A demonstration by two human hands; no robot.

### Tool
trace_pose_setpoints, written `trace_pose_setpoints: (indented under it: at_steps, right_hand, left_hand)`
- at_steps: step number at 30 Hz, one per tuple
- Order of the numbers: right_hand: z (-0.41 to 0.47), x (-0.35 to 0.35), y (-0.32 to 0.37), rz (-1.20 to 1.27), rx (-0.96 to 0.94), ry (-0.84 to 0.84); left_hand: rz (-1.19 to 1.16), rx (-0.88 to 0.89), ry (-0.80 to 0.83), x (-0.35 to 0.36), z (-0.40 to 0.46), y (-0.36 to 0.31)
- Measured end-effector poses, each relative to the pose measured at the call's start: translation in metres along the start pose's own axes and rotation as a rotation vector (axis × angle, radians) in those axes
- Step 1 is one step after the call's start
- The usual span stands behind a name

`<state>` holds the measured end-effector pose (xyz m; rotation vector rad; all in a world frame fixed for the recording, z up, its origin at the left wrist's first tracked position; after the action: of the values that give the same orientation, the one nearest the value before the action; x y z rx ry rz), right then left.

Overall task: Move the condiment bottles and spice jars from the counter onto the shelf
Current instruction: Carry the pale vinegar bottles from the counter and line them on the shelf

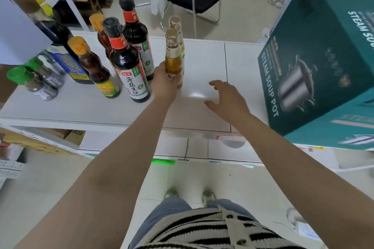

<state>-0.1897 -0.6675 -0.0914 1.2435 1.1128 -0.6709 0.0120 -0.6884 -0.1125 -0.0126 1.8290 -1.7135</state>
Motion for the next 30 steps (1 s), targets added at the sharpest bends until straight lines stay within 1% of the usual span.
trace_pose_setpoints:
  at_steps: [5,10,13,15,18,20,23,26,30]
  right_hand:
    - [0.008,-0.009,-0.008,0.030,-0.044,0.026]
    - [0.026,-0.012,-0.012,0.146,-0.056,0.037]
    - [0.043,-0.012,-0.006,0.211,-0.068,0.033]
    - [0.053,-0.011,0.000,0.260,-0.070,0.040]
    - [0.067,-0.002,0.011,0.354,-0.061,0.077]
    - [0.077,0.005,0.018,0.392,-0.069,0.099]
    - [0.097,0.012,0.026,0.483,-0.055,0.119]
    - [0.115,0.018,0.034,0.569,-0.033,0.140]
    - [0.135,0.028,0.042,0.591,-0.052,0.171]
  left_hand:
    - [0.001,-0.006,-0.060,-0.001,-0.014,-0.003]
    - [-0.026,-0.032,-0.130,-0.007,-0.045,0.005]
    - [-0.068,-0.085,-0.175,-0.013,-0.070,0.007]
    - [-0.143,-0.134,-0.199,-0.016,-0.086,0.003]
    - [-0.281,-0.259,-0.228,-0.019,-0.103,0.003]
    - [-0.377,-0.344,-0.213,-0.017,-0.111,0.005]
    - [-0.435,-0.443,-0.174,-0.012,-0.120,0.009]
    - [-0.455,-0.489,-0.151,-0.007,-0.122,0.009]
    - [-0.446,-0.523,-0.140,-0.004,-0.119,0.012]
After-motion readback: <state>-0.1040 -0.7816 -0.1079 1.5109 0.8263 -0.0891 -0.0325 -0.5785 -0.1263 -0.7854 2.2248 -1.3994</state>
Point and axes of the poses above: each hand's wrist, its own z-axis towards the middle knuckle, its own x-axis out of the palm, y = z × x, the point moved 5 cm from there along z, towards the middle knuckle, and after that the axes turned 5 degrees about -z, right-handed, at the moved point
